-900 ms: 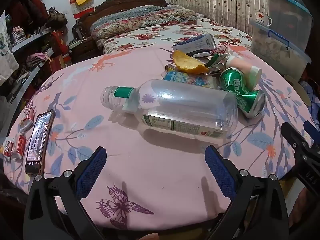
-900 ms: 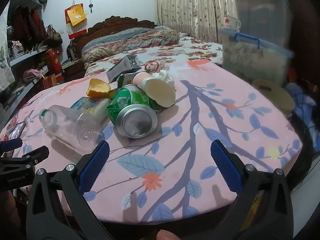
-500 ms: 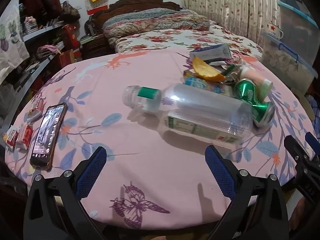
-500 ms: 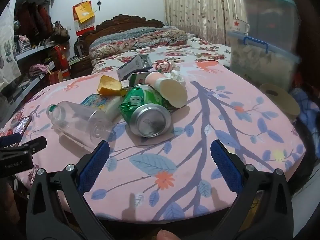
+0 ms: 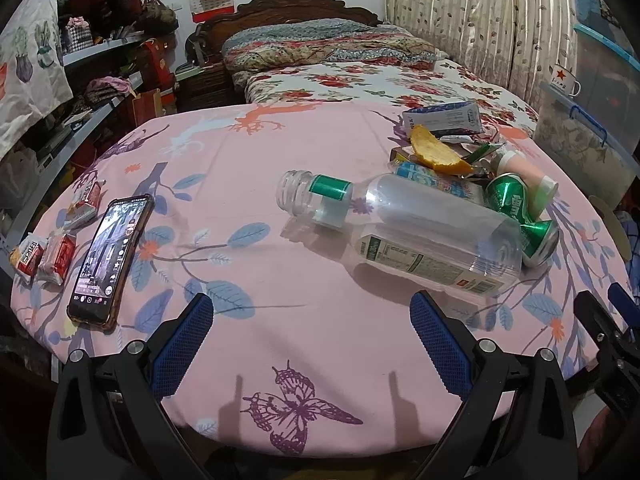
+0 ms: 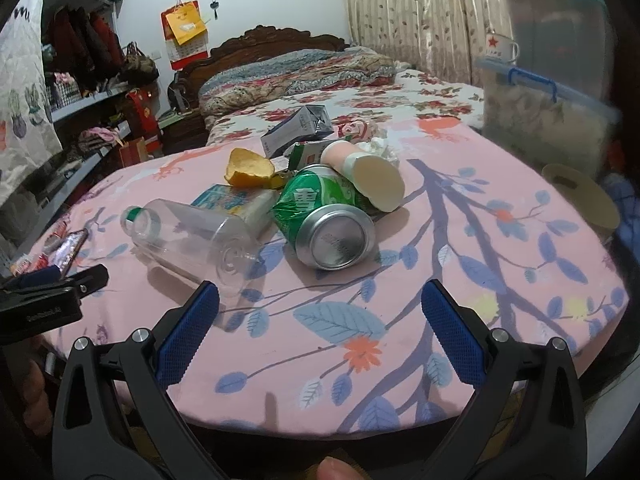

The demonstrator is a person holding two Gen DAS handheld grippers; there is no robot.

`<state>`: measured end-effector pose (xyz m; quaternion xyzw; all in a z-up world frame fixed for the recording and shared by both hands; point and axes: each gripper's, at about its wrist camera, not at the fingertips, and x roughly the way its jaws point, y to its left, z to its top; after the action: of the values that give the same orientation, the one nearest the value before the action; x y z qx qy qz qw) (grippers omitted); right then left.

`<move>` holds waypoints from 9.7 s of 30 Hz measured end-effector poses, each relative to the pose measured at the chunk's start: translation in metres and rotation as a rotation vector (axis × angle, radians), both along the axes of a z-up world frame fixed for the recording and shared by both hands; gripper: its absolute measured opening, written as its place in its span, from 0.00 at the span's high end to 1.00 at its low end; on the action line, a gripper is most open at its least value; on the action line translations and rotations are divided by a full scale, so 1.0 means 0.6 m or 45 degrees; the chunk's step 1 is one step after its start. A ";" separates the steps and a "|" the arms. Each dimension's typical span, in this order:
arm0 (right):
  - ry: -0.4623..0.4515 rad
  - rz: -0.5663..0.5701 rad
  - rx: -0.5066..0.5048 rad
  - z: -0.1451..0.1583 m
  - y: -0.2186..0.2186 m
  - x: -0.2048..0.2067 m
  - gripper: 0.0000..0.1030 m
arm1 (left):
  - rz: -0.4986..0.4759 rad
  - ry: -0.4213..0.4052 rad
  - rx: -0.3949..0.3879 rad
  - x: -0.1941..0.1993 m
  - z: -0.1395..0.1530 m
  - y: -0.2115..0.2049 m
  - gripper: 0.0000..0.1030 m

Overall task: Collect trash
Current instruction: 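Move both grippers toward the trash pile on the bed, then grasp the clear plastic bottle with left gripper while right gripper grasps the green can, then carry bottle and can to the beige wastebasket and open both grippers, then grasp the orange peel with the right gripper, then grasp the blue-white snack packet with the left gripper, then drop packet and orange peel into the wastebasket, opening both grippers, then grasp the green-white packet with left gripper while right gripper grasps the paper cup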

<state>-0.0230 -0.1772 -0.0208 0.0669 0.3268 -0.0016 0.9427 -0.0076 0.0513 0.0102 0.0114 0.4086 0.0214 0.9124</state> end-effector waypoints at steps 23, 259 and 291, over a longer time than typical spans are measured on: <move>-0.080 0.505 0.063 0.014 0.044 0.070 0.35 | -0.288 0.182 -0.502 0.053 0.002 0.036 0.16; 0.230 -0.012 0.820 -0.093 -0.180 0.315 0.22 | -0.584 0.145 -0.249 0.351 -0.037 -0.263 0.62; 0.214 0.097 0.618 -0.087 -0.100 0.184 0.93 | -0.542 0.298 -0.570 0.196 -0.063 -0.072 0.86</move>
<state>0.0873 -0.2372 -0.0729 0.2784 0.3972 0.1070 0.8679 0.1101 0.0083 -0.0278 -0.1016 0.4938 -0.2616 0.8230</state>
